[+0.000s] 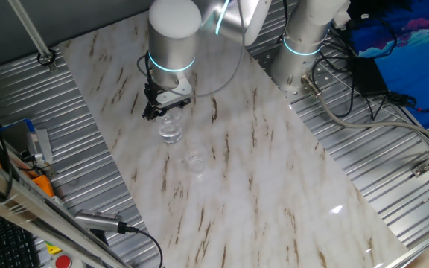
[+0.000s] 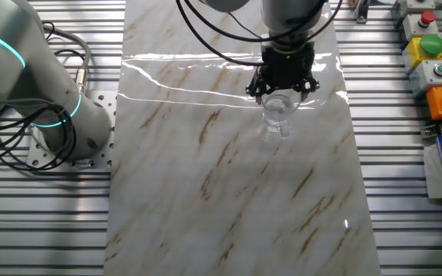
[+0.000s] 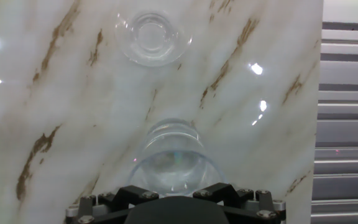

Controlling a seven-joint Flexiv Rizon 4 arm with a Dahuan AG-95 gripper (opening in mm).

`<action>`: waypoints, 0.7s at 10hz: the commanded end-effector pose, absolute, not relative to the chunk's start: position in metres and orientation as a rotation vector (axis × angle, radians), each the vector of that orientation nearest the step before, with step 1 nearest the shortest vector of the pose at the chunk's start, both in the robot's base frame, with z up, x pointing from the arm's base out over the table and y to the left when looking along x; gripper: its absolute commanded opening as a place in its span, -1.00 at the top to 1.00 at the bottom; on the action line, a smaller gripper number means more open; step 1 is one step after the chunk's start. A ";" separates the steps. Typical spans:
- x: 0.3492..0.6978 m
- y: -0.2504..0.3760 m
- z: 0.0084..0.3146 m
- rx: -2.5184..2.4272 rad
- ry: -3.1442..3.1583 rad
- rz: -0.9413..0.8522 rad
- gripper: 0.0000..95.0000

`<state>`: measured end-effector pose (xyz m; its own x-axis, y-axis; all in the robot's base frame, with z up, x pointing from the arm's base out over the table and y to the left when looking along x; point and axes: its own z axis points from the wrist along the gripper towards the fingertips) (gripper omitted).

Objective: Pour the water from one cup into another empty cup

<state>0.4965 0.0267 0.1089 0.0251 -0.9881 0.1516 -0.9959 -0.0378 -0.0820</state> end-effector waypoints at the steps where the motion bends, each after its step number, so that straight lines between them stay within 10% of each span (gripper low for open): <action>1: 0.495 0.027 0.107 2.206 -2.155 0.259 1.00; 6: 0.495 0.027 0.107 2.183 -2.164 0.268 1.00; 7: 0.495 0.028 0.107 2.194 -2.158 0.264 0.20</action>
